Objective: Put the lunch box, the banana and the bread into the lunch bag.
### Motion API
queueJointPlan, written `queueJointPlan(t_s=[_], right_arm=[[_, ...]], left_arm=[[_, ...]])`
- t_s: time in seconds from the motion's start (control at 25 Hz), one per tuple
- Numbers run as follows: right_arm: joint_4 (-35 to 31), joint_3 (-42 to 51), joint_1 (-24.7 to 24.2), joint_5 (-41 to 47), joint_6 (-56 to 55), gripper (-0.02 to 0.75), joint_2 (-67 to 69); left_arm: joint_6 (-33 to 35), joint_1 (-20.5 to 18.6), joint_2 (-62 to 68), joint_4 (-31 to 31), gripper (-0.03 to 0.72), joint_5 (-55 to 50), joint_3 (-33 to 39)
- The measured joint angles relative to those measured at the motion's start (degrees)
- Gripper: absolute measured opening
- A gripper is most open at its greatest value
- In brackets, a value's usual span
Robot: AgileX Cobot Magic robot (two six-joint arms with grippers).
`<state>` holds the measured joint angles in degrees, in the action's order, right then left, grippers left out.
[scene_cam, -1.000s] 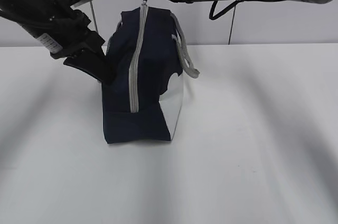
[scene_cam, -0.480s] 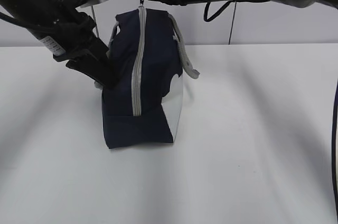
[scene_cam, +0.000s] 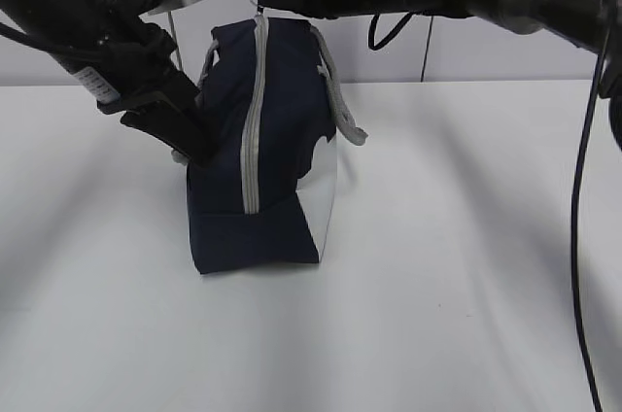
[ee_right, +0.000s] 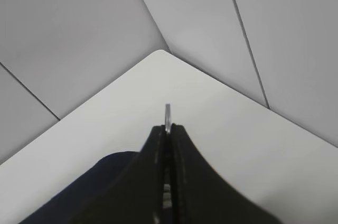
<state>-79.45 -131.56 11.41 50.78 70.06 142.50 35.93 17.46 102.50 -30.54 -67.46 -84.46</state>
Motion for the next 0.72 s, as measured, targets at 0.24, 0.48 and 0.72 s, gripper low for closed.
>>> queueJointPlan(t_s=[0.24, 0.48, 0.72], right_arm=[[0.0, -4.6, 0.0, -3.9, -2.2, -0.016, 4.0], [0.0, -5.7, 0.0, -6.2, -3.0, -0.016, 5.1], [0.3, -6.0, 0.0, -5.0, -3.2, -0.016, 5.1]], left_arm=[[0.0, 0.0, 0.0, 0.0, 0.001, 0.0, 0.0], [0.0, 0.0, 0.0, 0.4, 0.001, 0.1, 0.0], [-2.6, 0.0, -0.1, 0.7, 0.002, -0.2, 0.0]])
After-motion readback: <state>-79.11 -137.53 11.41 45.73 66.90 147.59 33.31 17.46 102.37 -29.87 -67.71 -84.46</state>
